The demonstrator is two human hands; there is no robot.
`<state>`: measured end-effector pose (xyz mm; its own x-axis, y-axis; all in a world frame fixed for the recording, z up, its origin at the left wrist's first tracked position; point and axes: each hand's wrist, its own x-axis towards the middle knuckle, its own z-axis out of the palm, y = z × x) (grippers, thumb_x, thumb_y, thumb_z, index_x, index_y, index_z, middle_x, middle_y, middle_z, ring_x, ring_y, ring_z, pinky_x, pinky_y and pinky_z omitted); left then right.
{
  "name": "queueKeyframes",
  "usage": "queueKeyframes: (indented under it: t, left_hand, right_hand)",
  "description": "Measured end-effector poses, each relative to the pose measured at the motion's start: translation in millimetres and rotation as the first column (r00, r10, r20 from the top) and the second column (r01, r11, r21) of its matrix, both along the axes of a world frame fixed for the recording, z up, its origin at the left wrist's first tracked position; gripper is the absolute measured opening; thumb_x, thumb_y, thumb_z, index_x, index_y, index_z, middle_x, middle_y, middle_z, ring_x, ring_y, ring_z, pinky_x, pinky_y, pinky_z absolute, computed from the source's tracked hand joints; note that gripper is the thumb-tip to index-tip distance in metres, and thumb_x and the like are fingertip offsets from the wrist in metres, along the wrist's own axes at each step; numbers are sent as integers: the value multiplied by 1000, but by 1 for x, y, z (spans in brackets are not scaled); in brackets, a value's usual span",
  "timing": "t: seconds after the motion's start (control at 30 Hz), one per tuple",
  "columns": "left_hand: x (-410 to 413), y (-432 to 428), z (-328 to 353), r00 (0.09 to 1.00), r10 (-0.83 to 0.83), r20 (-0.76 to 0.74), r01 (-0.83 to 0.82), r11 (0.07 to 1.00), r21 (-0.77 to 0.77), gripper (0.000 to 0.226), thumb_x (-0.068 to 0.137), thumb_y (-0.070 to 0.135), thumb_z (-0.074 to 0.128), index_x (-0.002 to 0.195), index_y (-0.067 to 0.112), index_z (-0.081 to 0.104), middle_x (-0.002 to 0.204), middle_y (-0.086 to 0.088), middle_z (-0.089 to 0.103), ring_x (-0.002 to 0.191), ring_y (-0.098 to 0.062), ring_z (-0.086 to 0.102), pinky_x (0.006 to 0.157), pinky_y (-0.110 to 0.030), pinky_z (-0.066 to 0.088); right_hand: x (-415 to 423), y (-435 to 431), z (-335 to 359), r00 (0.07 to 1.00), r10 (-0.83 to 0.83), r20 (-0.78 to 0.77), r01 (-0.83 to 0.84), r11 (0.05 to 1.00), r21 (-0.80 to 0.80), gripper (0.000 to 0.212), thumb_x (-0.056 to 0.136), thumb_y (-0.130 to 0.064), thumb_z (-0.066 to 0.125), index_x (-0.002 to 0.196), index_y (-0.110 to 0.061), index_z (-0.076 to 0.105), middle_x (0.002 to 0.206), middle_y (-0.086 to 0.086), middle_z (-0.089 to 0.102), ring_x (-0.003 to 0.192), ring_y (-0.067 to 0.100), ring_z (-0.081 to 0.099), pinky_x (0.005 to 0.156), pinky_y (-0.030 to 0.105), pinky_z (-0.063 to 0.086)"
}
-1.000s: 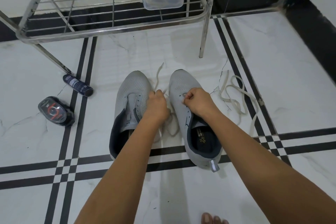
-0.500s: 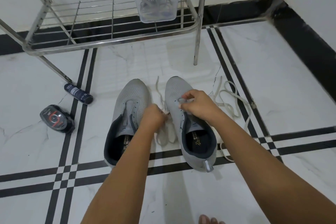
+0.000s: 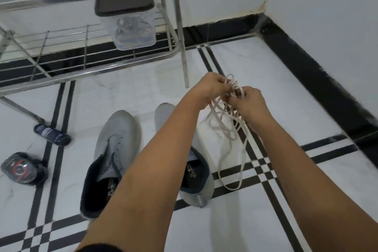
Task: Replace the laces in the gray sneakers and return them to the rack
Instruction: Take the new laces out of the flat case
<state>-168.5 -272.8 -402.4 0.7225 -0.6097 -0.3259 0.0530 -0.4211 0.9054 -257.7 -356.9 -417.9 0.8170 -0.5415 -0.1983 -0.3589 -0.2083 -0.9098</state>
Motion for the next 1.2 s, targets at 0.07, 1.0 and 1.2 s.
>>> queueKeyframes:
  t: [0.07,1.0,1.2]
  left_hand:
    - [-4,-15,-16,999,26,-45,-25,999,36,8,85,10,65,81,4,63,76,-8,59,67,-14,52,51,-18,38]
    - [-97,151,-75,906,233,354,-354,874,333,45,98,27,40,139,9,38,135,-8,48,125,-25,43,103,-39,36]
    - [-87,200,-74,835,38,549,-395,735,550,51,100,34,30,145,11,27,149,-10,33,139,-23,28,110,-38,26]
  right_hand:
    - [1,-15,-16,994,-17,-106,10,998,-67,17,83,-14,66,68,-11,58,74,13,61,69,26,57,63,39,50]
    - [-35,137,-71,945,256,-205,-203,947,248,28,98,-27,41,105,-9,61,104,9,66,99,21,61,93,36,48]
    - [-10,181,-78,923,354,-153,-268,874,405,37,98,-26,44,131,-12,52,125,4,60,114,16,56,98,28,44]
